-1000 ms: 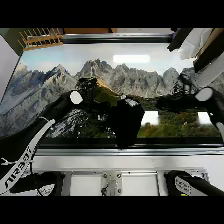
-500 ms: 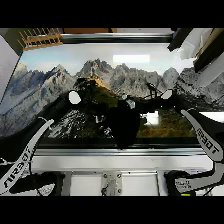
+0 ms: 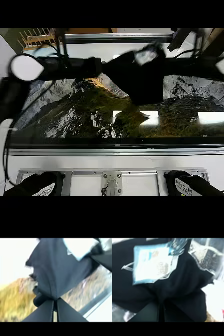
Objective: Fold the clothes and pants, and hang the long-sleeved shirts on hangers.
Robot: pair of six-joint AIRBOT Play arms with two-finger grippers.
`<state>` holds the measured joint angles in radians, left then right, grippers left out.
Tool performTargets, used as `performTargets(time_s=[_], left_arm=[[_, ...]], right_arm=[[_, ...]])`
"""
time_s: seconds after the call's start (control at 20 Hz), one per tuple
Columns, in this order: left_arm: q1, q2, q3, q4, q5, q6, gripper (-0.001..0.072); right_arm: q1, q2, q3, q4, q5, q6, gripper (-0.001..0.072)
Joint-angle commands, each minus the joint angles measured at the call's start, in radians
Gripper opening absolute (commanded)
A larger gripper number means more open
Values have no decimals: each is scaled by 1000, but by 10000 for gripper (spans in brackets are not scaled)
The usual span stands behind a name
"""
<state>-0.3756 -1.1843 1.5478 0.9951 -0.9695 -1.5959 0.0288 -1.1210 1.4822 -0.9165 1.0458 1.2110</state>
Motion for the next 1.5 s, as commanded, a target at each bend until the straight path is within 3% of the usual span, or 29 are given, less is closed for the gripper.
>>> performTargets(time_s=[0.0, 0.15, 0.2, 0.25, 0.3, 0.35, 0.6, 0.75, 0.9, 1.15, 1.3, 1.45], left_arm=[[1, 112, -23, 102, 0, -8, 9], [2, 167, -212, 241, 1, -90, 9], [2, 169, -282, 294, 2, -114, 9], [6, 163, -346, 326, 2, -130, 9], [16, 152, -401, 331, 3, -130, 10], [31, 134, -446, 331, 3, -129, 9], [130, 39, -578, 330, -25, -129, 10], [178, 26, -588, 330, -58, -129, 10], [193, 26, -588, 330, -54, -129, 9], [192, 26, -588, 330, -33, -129, 9], [192, 26, -588, 330, -29, -129, 10], [193, 26, -588, 332, -21, -129, 9]], right_arm=[[52, 157, 45, -8, 55, 47, 18], [161, 138, 10, -7, 87, 69, 32], [201, 117, -14, -8, 85, 68, 152], [229, 88, -37, -8, 84, 68, 454], [240, 57, -51, -12, 85, 68, 621], [238, 22, -55, -39, 86, 69, 586], [131, -34, -89, -333, 166, 151, 584], [38, -35, -274, -359, 175, 205, 585], [-13, -56, -529, -354, 76, 255, 586], [-18, -182, -738, -117, -135, 254, 589], [-17, -251, -738, 82, -201, 151, 590], [-17, -278, -737, 143, -220, 120, 568]])
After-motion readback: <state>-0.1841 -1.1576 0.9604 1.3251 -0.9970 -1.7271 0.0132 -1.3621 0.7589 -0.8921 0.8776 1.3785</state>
